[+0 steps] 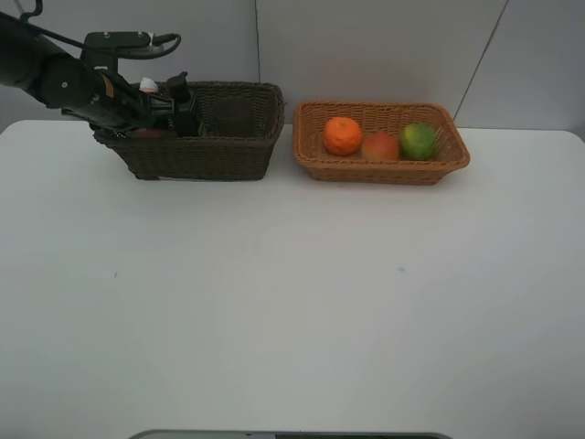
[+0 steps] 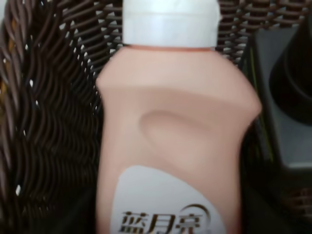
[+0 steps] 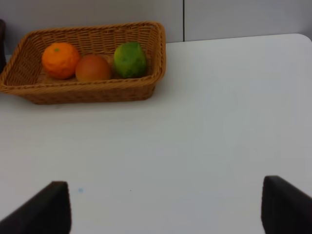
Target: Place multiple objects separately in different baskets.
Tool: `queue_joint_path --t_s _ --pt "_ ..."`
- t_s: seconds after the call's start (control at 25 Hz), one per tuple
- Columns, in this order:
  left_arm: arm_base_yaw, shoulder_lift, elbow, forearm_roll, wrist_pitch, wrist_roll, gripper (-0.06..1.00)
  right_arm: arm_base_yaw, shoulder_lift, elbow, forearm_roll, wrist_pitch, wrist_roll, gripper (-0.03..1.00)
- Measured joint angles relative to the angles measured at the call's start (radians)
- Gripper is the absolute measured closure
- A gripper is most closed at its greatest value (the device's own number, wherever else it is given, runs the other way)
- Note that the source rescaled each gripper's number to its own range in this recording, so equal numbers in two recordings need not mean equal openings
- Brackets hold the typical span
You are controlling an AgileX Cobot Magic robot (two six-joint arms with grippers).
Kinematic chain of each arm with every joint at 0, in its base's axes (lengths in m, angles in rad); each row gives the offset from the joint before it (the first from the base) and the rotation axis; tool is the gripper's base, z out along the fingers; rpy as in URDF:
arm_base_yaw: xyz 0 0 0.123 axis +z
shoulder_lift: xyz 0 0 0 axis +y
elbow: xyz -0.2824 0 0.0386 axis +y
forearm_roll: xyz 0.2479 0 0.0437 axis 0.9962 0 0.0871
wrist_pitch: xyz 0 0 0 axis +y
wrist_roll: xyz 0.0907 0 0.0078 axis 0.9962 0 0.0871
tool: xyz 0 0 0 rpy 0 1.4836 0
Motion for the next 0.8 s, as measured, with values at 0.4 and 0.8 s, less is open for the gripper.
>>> queue_joint_path --t_s 0.4,0.8 --pt "-0.007 -0.119 0.000 0.004 0.076 -0.001 -0.06 0.000 0.000 0.000 0.000 0.000 0.000 0.36" --pt "-0.023 -0.470 0.171 -0.149 0.299 0.100 -0.06 0.000 0.000 0.000 0.001 0.000 0.000 0.36"
